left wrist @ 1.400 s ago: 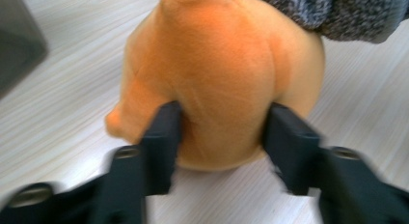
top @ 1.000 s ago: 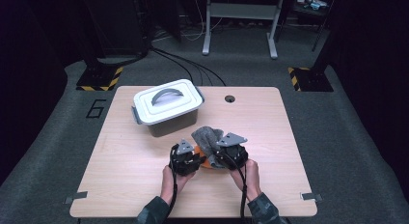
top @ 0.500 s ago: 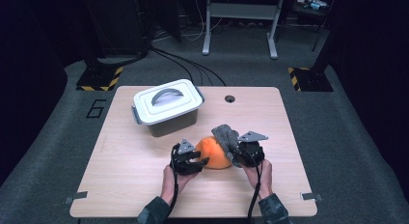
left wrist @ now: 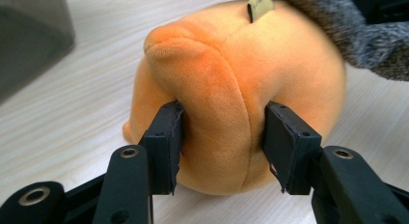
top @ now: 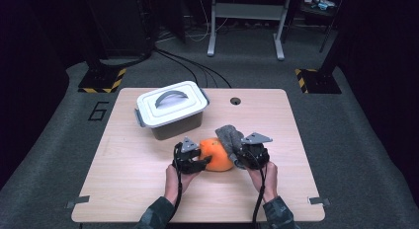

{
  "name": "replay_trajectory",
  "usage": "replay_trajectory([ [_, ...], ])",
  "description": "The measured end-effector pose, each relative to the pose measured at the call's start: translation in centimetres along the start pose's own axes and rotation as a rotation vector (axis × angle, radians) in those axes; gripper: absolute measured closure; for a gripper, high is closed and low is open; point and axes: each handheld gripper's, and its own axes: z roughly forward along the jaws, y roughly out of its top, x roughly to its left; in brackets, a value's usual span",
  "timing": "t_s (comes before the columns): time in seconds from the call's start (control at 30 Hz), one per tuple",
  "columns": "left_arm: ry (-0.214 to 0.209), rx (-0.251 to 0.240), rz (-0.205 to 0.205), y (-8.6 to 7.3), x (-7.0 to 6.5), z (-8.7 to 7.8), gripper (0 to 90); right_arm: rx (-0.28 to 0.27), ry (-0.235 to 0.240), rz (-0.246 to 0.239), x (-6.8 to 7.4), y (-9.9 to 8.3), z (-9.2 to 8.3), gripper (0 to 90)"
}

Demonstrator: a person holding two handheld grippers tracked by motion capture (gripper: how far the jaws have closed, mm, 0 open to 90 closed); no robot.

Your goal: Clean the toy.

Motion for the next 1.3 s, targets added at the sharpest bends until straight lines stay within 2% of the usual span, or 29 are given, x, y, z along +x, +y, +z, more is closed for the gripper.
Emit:
replay_trajectory([
  [0.07,-0.01,-0.001,-0.016,-0.1,0.3,0.0,50.6,0.022,-0.004,0.03,-0.7,-0.7,0.2,72.9],
  [0.1,-0.01,0.0,-0.012,-0.1,0.3,0.1,50.6,0.027,-0.021,0.031,-1.0,-1.0,0.3,72.8],
  [0.17,-0.005,0.001,0.001,-0.1,0.2,0.1,50.7,0.048,-0.005,0.06,-1.7,-1.8,0.9,72.8],
  [0.33,-0.01,0.0,0.004,-0.2,0.2,0.2,50.6,0.101,-0.018,0.117,-2.1,-2.9,2.7,72.7],
  [0.37,-0.008,0.004,0.009,-0.2,0.2,0.2,50.7,0.103,-0.012,0.109,-2.3,-3.1,2.9,72.7],
  [0.5,-0.013,0.005,0.01,-0.1,0.2,0.2,52.3,0.157,-0.01,0.135,-2.7,-3.6,3.8,72.3],
  [0.63,-0.013,-0.001,0.003,-0.3,0.3,0.2,53.9,0.115,-0.03,0.134,-2.8,-3.1,2.2,72.2],
  [0.67,-0.017,0.0,-0.001,-0.3,0.4,0.2,53.9,0.087,-0.032,0.113,-2.9,-2.8,1.5,72.2],
  [0.73,-0.025,-0.001,-0.007,-0.3,0.5,0.2,53.8,0.025,-0.03,0.113,-2.5,-2.0,0.0,72.3],
  [0.8,-0.018,0.003,-0.002,-0.3,0.4,0.1,53.7,-0.022,0.002,0.105,-1.8,-1.1,-1.2,72.3],
  [0.87,-0.016,0.002,-0.003,-0.3,0.3,0.2,53.7,-0.033,0.029,0.085,-1.1,-0.3,-1.5,72.4],
  [0.93,-0.02,0.002,-0.005,-0.3,0.4,0.2,53.7,0.013,0.03,0.055,-0.4,0.0,-0.5,72.4],
  [0.97,-0.023,0.002,-0.004,-0.4,0.4,0.2,53.7,0.037,0.016,0.041,-0.4,-0.2,0.2,72.6],
  [1.0,-0.024,0.008,0.006,-0.3,0.3,0.3,53.8,0.056,0.01,0.045,-0.6,-0.6,1.0,72.7],
  [1.03,-0.025,0.005,0.003,-0.4,0.2,0.4,53.8,0.06,0.02,0.075,-1.0,-1.1,1.6,72.8],
  [1.13,-0.018,0.002,0.011,-0.3,-0.1,0.6,54.1,0.067,0.015,0.119,-1.8,-1.9,2.2,72.8],
  [1.2,-0.021,0.002,0.005,-0.3,0.0,0.6,54.3,0.1,-0.014,0.103,-2.3,-2.4,2.7,72.9],
  [1.3,-0.025,0.009,0.002,-0.4,0.4,0.5,54.5,0.153,-0.027,0.13,-2.6,-3.2,3.9,72.8],
])
